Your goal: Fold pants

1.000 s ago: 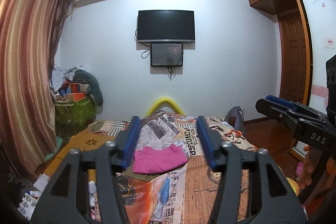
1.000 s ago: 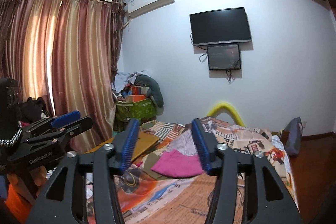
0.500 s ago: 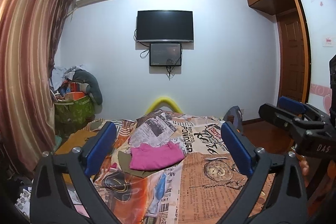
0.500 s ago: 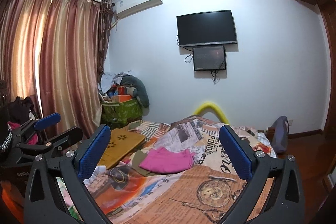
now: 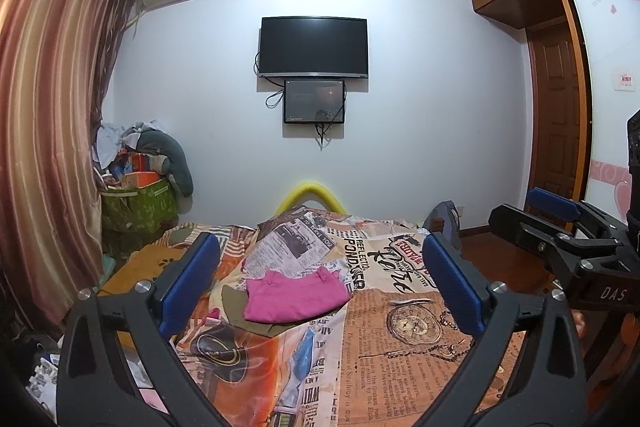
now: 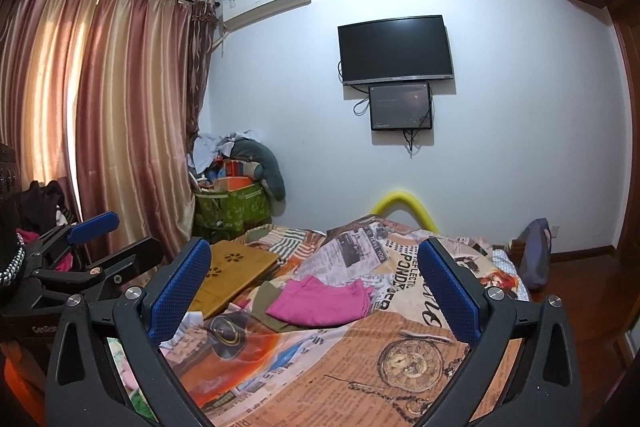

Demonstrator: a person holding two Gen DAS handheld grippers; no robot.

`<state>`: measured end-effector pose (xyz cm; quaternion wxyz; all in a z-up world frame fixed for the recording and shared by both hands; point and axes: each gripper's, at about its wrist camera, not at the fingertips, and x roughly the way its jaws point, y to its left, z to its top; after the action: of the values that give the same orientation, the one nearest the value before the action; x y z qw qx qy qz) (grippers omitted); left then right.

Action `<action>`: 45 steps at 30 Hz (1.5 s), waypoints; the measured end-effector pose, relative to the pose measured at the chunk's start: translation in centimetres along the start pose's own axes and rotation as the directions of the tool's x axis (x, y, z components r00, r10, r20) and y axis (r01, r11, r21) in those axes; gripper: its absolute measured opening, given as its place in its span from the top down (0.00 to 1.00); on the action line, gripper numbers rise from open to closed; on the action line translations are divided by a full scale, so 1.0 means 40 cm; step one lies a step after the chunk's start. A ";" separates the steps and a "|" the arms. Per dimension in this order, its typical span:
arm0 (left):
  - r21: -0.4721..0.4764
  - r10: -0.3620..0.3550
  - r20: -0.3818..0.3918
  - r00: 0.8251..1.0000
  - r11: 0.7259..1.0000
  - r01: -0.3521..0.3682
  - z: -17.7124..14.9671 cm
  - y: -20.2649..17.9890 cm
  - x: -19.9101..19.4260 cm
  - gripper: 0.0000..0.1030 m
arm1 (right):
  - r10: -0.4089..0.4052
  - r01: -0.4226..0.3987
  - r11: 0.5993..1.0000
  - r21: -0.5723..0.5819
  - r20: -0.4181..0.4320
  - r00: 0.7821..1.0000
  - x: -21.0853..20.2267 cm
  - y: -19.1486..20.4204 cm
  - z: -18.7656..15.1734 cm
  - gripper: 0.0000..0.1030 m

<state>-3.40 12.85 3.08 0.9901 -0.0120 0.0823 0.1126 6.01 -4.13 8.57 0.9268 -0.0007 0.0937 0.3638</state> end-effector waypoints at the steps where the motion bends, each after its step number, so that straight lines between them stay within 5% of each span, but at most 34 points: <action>1: 0.000 -0.001 0.001 1.000 1.000 0.001 0.001 0.001 0.000 0.01 | -0.002 0.002 1.000 -0.001 -0.001 1.000 0.000 0.002 -0.002 0.00; 45: -0.002 -0.037 -0.003 0.999 0.999 0.037 -0.009 -0.014 0.014 0.00 | -0.027 0.027 1.000 0.004 -0.004 1.000 -0.007 -0.009 0.000 0.00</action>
<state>-2.80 12.40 2.63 0.9919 -0.0145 0.0833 0.0943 6.06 -4.57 8.59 0.9314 -0.0010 0.0960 0.3512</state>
